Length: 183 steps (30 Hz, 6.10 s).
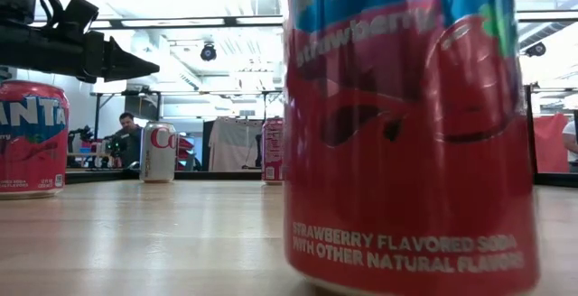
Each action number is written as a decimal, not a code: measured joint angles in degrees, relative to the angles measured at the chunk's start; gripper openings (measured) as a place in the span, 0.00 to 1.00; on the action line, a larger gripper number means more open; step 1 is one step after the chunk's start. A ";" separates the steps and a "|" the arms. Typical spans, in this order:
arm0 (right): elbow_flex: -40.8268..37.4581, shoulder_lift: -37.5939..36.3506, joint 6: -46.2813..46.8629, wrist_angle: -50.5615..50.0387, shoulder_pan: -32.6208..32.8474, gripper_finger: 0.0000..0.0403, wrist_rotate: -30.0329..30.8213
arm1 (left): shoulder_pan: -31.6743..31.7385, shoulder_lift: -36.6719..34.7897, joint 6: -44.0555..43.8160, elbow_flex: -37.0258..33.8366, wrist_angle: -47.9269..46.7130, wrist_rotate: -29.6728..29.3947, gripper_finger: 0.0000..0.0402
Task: Place canned beverage on shelf
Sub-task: Put the bottom red soda can on the shelf
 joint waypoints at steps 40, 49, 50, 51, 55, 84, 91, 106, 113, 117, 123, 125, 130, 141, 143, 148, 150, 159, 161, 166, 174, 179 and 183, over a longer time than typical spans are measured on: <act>-5.68 -2.24 3.35 -11.41 -8.19 0.71 1.07 | 0.00 0.00 0.00 0.00 0.00 0.01 0.99; -10.15 -13.87 5.52 -21.31 -14.35 0.71 1.88 | -0.02 0.02 0.00 0.02 -0.02 0.01 0.99; -11.19 -15.79 4.43 -21.21 -15.63 0.71 1.88 | 0.00 0.05 0.00 0.01 0.02 0.01 0.99; -12.24 -17.78 3.47 -21.11 -17.01 0.71 1.86 | 0.00 0.07 0.00 0.02 0.00 0.01 0.99; -17.01 -25.72 -1.16 -18.40 -23.66 0.71 1.92 | 0.00 0.07 0.00 0.01 -0.02 0.00 0.99; -39.90 -51.80 -52.40 21.34 -63.62 0.76 -19.29 | 0.00 0.07 0.00 0.01 0.00 0.00 0.99; -40.04 -50.22 -53.71 23.21 -72.09 0.76 -27.61 | -0.01 0.07 0.00 0.01 0.00 0.01 0.99; -40.04 -48.98 -56.93 26.02 -78.91 0.76 -28.63 | 0.00 0.07 0.00 0.02 0.00 0.01 0.99; -40.04 -48.98 -56.18 26.88 -79.21 0.76 -28.61 | 0.00 0.07 0.00 0.00 0.00 -0.01 0.99; -40.14 -48.98 -56.05 26.88 -79.16 0.76 -28.39 | -0.01 0.07 0.00 0.00 0.00 0.01 0.99; -40.99 -48.98 -54.82 26.97 -79.16 0.76 -28.12 | 0.00 0.07 0.00 0.00 0.00 0.01 0.99; -41.16 -48.98 -54.04 27.13 -79.16 0.76 -27.95 | 0.00 0.07 0.00 0.01 0.00 0.00 0.99; -41.50 -48.98 -53.93 27.27 -79.12 0.78 -27.91 | 0.00 0.07 0.00 0.00 -0.01 0.01 0.99; -41.76 -49.11 -52.81 26.17 -77.30 0.91 -27.87 | 0.00 0.07 0.00 0.00 0.00 0.01 0.99; -41.76 -49.32 -52.19 25.45 -76.37 0.92 -26.93 | 0.00 0.07 0.00 0.02 0.00 -0.01 0.99; -40.93 -49.44 -48.49 21.86 -72.64 0.92 -21.19 | -0.01 0.07 0.00 0.00 -0.02 0.01 0.99; -40.35 -49.54 -45.76 19.80 -70.82 0.92 -19.21 | 0.00 0.07 0.00 0.00 0.00 0.01 0.99; -40.69 -48.18 -32.11 14.96 -61.85 0.92 -5.66 | 0.00 0.07 0.00 0.02 -0.02 0.01 0.99; -40.75 -47.03 -29.58 14.52 -60.01 0.92 -2.40 | 0.00 0.07 0.01 0.01 -0.02 0.00 0.99; -40.84 -42.74 -21.29 14.32 -57.01 0.92 3.74 | 0.00 0.07 0.00 0.00 0.00 0.01 0.99; -40.33 -33.18 -2.53 10.64 -54.93 0.92 12.38 | 0.00 0.09 0.00 0.01 0.00 0.00 0.99; -37.56 -29.24 10.58 2.22 -54.83 0.92 14.13 | 0.00 0.09 0.00 0.00 -0.02 0.01 0.99; -34.84 -26.82 16.77 -3.66 -54.88 0.92 14.67 | -0.02 0.09 0.00 0.02 -0.02 0.01 0.99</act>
